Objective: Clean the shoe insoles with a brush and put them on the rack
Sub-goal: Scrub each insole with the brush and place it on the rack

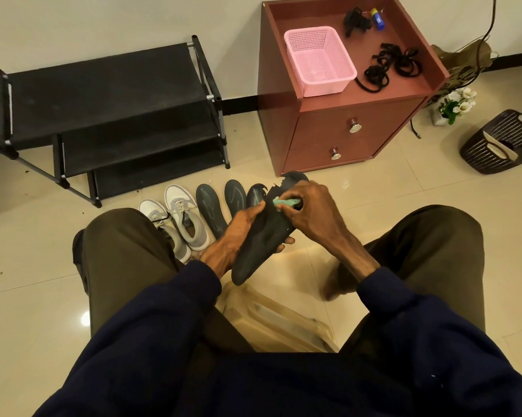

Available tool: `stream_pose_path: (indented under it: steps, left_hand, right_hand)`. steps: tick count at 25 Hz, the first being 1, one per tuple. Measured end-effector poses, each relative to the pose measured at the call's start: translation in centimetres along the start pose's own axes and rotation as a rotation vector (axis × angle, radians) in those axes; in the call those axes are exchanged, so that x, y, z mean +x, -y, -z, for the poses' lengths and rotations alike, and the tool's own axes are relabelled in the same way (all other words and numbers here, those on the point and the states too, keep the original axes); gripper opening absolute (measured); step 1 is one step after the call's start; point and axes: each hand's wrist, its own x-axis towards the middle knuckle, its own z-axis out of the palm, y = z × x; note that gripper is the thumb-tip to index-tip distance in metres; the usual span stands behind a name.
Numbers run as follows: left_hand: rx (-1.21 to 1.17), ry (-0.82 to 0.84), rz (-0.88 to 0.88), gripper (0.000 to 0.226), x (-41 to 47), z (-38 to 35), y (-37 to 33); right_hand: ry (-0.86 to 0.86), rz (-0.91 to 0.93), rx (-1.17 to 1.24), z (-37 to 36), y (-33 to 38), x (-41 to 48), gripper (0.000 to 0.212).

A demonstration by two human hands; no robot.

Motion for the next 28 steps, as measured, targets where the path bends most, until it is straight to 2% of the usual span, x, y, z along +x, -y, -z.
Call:
stream_pose_path:
  steps: [2, 3, 7, 8, 10, 12, 13, 17, 18, 21, 23, 26, 28]
  left_hand:
    - [-0.015, -0.009, 0.014, 0.055, 0.2, -0.1, -0.1]
    - [-0.016, -0.011, 0.013, 0.055, 0.1, -0.2, -0.1]
    - [-0.048, -0.077, -0.033, 0.052, 0.3, 0.1, 0.0]
    - [-0.052, -0.083, -0.04, 0.054, 0.3, 0.0, -0.1]
    - [-0.052, -0.062, -0.035, 0.058, 0.4, 0.0, 0.0]
    - [-0.054, -0.073, -0.032, 0.058, 0.4, -0.1, 0.0]
    - [-0.046, -0.08, -0.028, 0.057, 0.3, -0.2, 0.0]
    - [-0.012, -0.131, -0.059, 0.04, 0.0, -0.2, 0.0]
    - [-0.014, -0.128, -0.059, 0.041, 0.0, -0.2, -0.1]
    - [-0.034, -0.074, -0.026, 0.057, 0.0, -0.3, -0.2]
    - [-0.044, -0.039, -0.001, 0.06, 0.1, -0.2, -0.1]
    - [-0.022, -0.014, -0.014, 0.051, -0.1, -0.3, 0.0]
    - [-0.008, -0.029, -0.029, 0.047, -0.2, -0.2, 0.0]
  right_hand:
    - [-0.089, -0.053, -0.097, 0.4, -0.8, 0.2, 0.02]
    - [-0.078, -0.051, -0.084, 0.4, -0.9, 0.1, 0.02]
    - [0.242, 0.024, 0.104, -0.2, 0.8, -0.5, 0.018]
    - [0.215, 0.03, 0.052, -0.3, 0.8, -0.5, 0.018]
    - [0.053, 0.015, -0.109, -0.2, -0.2, -0.1, 0.021]
    - [-0.04, -0.038, -0.146, 0.1, -1.0, 0.1, 0.025]
    - [-0.019, -0.033, -0.1, 0.1, -1.0, 0.0, 0.025]
    - [0.303, 0.062, 0.123, -0.2, 1.3, -0.8, 0.015]
    - [0.27, 0.069, 0.091, -0.2, 1.3, -0.8, 0.015]
    - [-0.033, -0.022, -0.102, 0.7, -0.8, 0.2, 0.019]
    - [-0.147, -0.074, -0.068, 0.9, -1.5, 0.3, 0.018]
    - [0.002, 0.011, 0.133, 0.3, 0.3, -0.4, 0.015]
    - [0.045, 0.041, 0.099, 0.0, 0.6, -0.4, 0.015]
